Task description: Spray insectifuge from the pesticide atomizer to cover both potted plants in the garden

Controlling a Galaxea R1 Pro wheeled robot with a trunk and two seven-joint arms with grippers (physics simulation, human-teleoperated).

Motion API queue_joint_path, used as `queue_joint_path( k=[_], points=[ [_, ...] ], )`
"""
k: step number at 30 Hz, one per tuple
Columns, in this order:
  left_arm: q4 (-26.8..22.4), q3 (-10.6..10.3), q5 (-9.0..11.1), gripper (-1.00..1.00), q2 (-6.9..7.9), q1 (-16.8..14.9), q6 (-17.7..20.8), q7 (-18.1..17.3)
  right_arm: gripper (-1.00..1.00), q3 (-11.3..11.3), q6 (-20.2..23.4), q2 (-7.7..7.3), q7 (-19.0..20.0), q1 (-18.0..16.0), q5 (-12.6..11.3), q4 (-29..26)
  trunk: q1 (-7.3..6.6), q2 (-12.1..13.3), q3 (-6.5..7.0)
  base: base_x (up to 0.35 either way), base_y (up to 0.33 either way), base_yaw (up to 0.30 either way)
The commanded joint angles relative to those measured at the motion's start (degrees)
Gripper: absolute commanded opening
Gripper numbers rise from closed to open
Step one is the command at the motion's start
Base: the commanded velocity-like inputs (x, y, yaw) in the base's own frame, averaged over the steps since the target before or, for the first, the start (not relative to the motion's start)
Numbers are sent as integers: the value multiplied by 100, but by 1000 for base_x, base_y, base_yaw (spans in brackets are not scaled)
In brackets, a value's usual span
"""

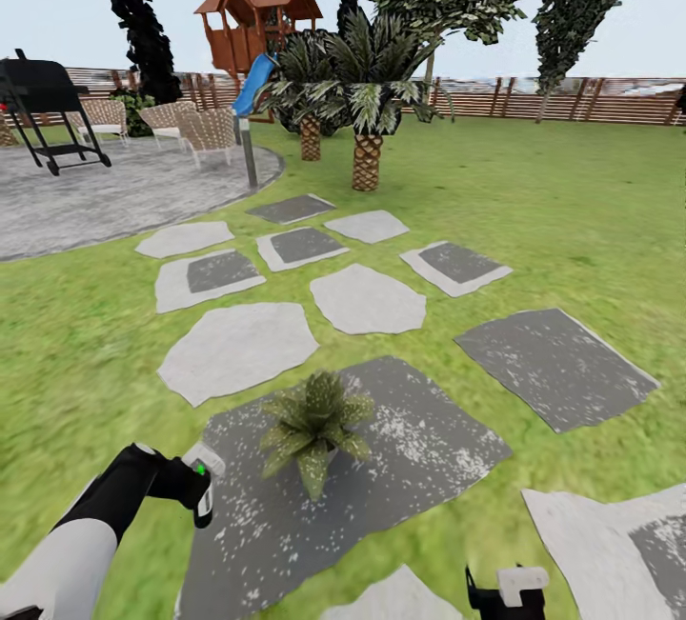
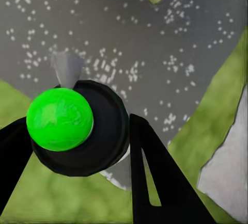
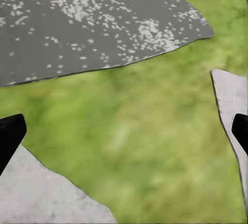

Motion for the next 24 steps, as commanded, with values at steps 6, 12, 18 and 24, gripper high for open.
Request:
queue_joint_path(
  k=[6,12,18,24],
  points=[
    [-9,29,-19,-100,-6,-2,32,-35,100,-20,-15,40,-33,-5,47,9,-5,-2,-5,-339,-2,19],
    [7,21,-19,-100,-41,4,23,-35,100,-20,-15,41,-33,-5,47,9,-5,-2,-5,-338,-81,263],
    [7,20,-19,-100,-44,3,23,-35,100,-20,-15,41,-33,-5,47,11,-5,-2,-5,-338,-87,277],
    [31,20,-19,-100,-50,4,23,-35,100,-20,-15,41,-33,-5,47,9,-5,-2,-5,-179,-53,277]
  ],
)
